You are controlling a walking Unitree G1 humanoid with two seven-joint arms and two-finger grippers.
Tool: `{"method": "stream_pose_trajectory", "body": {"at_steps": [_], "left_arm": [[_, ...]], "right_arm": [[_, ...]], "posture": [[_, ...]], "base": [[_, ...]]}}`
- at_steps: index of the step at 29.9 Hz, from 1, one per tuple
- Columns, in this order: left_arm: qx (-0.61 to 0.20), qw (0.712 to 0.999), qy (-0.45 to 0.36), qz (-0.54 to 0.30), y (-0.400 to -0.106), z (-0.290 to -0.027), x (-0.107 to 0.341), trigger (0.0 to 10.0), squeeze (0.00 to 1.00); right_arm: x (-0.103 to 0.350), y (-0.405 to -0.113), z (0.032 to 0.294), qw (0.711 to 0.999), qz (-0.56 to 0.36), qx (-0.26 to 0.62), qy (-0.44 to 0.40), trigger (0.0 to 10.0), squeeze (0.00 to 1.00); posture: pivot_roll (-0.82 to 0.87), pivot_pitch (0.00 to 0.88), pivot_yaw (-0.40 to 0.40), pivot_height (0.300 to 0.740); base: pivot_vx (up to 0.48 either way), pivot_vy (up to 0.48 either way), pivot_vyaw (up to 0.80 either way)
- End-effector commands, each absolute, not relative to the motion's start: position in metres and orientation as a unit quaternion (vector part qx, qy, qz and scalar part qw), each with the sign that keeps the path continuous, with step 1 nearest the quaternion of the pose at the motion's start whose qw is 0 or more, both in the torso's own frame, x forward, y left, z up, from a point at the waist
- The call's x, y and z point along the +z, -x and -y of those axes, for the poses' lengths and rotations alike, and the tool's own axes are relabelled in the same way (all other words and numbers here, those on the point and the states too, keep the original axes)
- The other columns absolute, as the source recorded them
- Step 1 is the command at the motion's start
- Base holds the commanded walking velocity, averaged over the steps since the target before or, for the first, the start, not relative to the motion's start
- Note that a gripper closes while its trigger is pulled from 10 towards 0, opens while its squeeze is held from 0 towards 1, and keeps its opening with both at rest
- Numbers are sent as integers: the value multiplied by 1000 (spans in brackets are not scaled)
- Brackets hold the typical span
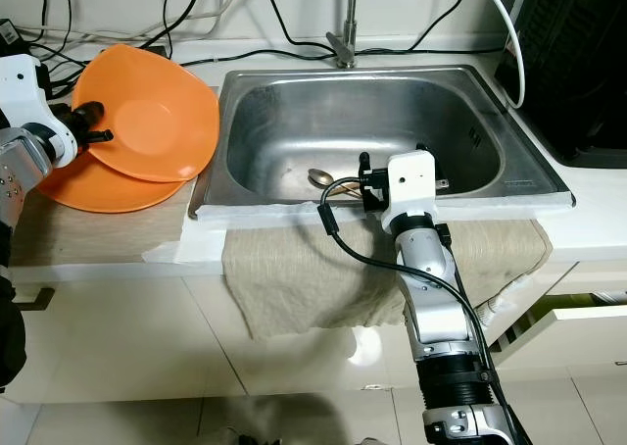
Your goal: Kitchen organization
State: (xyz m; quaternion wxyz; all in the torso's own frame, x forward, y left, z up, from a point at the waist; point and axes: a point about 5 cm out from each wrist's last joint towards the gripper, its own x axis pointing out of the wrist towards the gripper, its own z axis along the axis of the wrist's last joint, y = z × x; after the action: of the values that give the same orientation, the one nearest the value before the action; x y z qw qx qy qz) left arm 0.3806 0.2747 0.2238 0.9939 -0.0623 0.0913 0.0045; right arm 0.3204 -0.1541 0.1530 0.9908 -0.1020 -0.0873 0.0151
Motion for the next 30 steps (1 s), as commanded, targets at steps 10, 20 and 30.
{"method": "stream_pose_trajectory", "body": {"at_steps": [10, 20, 30], "left_arm": [[12, 992, 46, -114, -378, -277, 217, 0, 0], [11, 992, 46, -113, -377, -276, 217, 0, 0], [10, 992, 46, -114, -375, -275, 216, 0, 0]], "right_arm": [[156, -320, 154, 991, 89, 19, 101, 10000, 0], [156, -318, 156, 991, 90, 18, 101, 10000, 0], [155, -316, 157, 991, 90, 18, 101, 10000, 0]], "posture": [[-21, 0, 61, 740], [-20, 0, 54, 740], [-21, 0, 53, 740]], "base": [[0, 0, 0], [0, 0, 0], [0, 0, 0]]}}
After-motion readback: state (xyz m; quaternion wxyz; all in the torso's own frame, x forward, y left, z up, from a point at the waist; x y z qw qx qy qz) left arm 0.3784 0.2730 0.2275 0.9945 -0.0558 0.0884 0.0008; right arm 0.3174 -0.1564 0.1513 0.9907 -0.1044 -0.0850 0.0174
